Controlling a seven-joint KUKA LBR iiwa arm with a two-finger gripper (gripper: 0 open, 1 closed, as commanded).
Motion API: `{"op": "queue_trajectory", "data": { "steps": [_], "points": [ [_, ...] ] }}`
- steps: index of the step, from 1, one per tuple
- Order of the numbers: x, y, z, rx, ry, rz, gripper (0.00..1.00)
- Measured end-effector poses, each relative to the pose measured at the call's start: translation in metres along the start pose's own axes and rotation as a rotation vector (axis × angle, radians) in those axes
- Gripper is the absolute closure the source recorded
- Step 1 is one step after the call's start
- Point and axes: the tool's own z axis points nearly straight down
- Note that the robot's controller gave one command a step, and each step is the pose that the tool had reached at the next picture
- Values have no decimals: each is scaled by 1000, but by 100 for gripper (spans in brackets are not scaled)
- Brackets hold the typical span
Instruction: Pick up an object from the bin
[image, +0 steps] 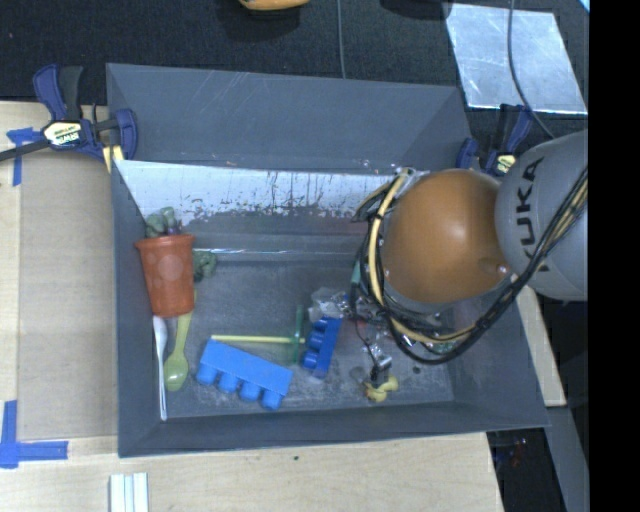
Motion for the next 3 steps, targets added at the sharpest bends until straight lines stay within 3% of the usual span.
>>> {"op": "queue_trajectory", "data": {
  "steps": [1, 2, 3],
  "points": [
    [-8, 28, 23, 1, 0, 131, 0],
    [-10, -4, 41, 1, 1, 300, 0],
    [-23, -73, 45, -2, -4, 233, 0]
  ]
}}
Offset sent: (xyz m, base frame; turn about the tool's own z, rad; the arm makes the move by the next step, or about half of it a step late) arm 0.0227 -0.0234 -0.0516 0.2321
